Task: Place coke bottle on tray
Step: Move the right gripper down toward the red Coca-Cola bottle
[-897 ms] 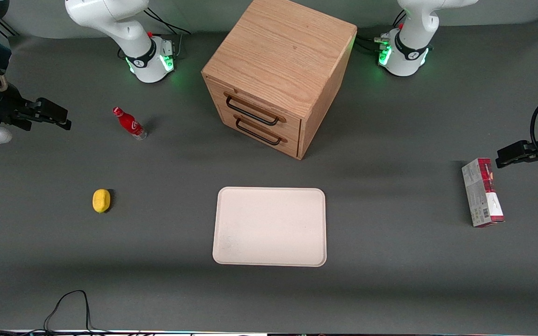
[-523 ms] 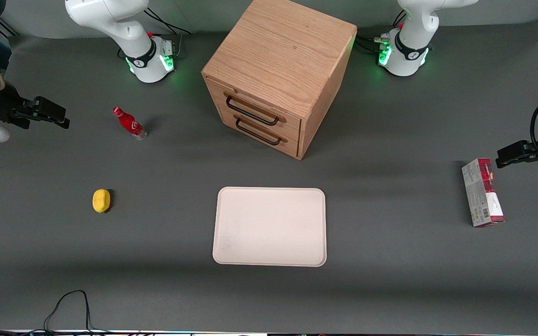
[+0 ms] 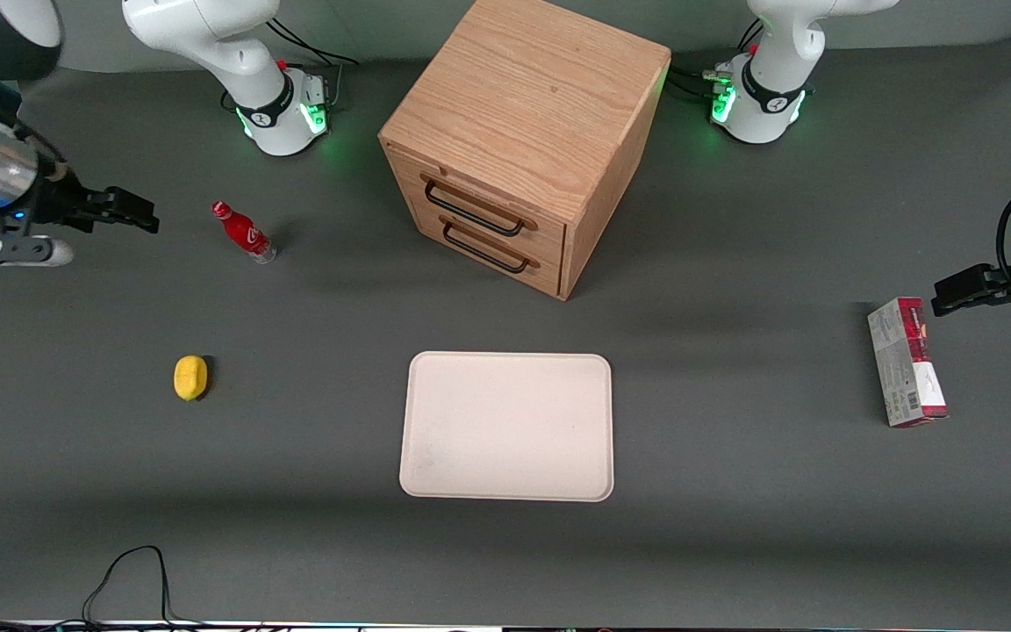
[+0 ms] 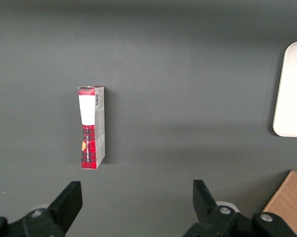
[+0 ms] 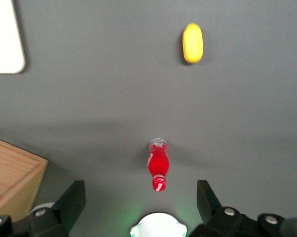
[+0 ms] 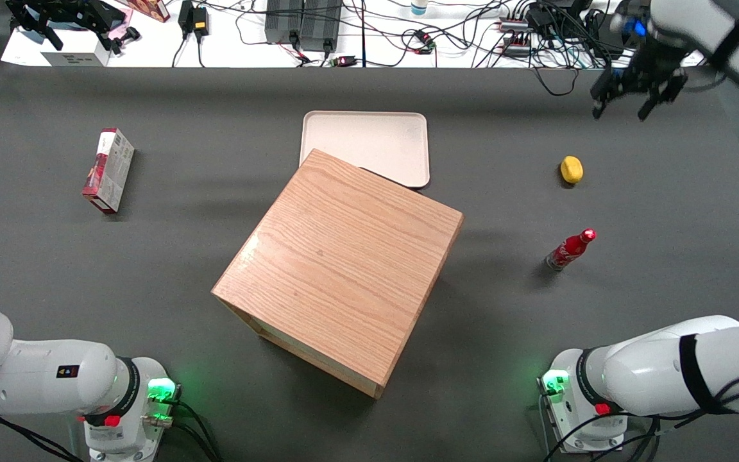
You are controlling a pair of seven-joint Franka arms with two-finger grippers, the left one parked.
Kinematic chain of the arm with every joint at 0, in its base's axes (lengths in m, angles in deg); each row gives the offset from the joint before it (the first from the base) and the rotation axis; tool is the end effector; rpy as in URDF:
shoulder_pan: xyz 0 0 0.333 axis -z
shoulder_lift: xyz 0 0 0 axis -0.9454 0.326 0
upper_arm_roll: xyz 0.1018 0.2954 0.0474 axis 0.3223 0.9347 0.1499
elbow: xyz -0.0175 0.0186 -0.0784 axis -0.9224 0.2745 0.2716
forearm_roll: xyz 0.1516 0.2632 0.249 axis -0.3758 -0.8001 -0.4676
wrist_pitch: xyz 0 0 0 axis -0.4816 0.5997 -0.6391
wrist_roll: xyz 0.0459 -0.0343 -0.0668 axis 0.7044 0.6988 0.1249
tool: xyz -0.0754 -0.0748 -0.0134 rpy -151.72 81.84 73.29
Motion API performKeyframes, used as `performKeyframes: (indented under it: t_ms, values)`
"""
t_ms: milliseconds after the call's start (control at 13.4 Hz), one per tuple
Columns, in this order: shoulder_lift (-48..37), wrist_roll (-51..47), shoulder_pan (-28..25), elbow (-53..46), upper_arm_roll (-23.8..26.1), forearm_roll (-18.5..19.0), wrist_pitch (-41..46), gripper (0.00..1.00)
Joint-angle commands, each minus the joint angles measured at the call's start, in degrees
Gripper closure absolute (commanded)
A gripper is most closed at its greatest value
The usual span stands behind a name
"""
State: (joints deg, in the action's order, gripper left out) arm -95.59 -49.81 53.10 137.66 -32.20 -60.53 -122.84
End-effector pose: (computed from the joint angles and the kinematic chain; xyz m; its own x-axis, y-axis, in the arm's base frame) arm 0.4684 -0.0026 0.5272 0.9862 -0.0494 -0.1581 -0.0485 -0.9988 0.0094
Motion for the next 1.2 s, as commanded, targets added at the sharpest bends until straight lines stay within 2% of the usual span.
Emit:
performKeyframes:
  t_ms: [0,75,224,523,1121]
  values:
    - [-14.8,-0.5,0.5,23.0,0.3,2.2,-11.1,0.0]
    - [-15.9,-0.5,0.7,26.5,0.1,2.5,-13.7,0.0]
    - [-16.3,-0.6,0.9,33.9,-2.8,4.2,-22.5,0.0]
    - [-15.6,-0.5,0.9,43.8,-8.3,8.5,-34.5,0.0]
    - [-12.9,-0.9,0.9,46.0,-8.6,8.4,-36.5,0.01]
